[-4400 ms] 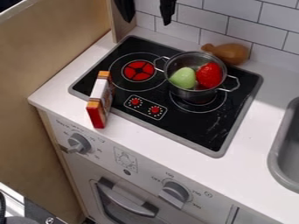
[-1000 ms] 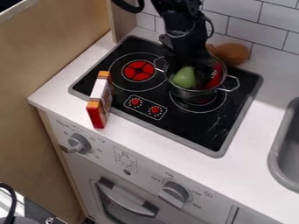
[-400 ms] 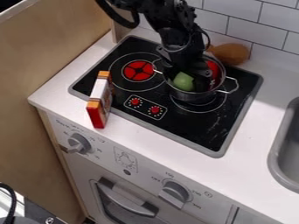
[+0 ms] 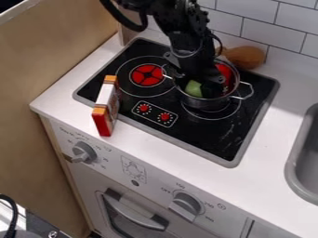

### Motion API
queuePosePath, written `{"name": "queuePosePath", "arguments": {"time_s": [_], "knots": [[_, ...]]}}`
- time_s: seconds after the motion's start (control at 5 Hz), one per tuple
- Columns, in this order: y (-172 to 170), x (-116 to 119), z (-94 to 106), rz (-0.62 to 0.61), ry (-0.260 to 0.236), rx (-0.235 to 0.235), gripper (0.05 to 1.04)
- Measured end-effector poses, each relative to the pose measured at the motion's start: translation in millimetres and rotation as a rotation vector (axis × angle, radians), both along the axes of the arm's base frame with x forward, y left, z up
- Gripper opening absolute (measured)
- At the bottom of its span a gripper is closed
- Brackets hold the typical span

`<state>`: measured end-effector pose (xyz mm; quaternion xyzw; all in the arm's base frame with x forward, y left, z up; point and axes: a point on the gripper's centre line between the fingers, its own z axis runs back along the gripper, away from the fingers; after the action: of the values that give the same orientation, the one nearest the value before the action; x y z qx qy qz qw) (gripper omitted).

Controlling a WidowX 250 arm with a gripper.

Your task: Moved the green object to the left burner

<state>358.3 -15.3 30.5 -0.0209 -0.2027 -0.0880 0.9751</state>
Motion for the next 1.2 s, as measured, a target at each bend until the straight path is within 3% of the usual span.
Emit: {"name": "queuePosePath", "arguments": {"time_s": [0.4, 0.8, 1.2], "knots": [[-4.3, 11.4, 17.6, 0.027, 0.028, -0.01, 0.676], [6.1, 27.9, 35.3, 0.04, 0.078, 0.012, 0.676], [25.7, 24.4, 59.8, 0.025, 0.189, 0.038, 0.676]]}}
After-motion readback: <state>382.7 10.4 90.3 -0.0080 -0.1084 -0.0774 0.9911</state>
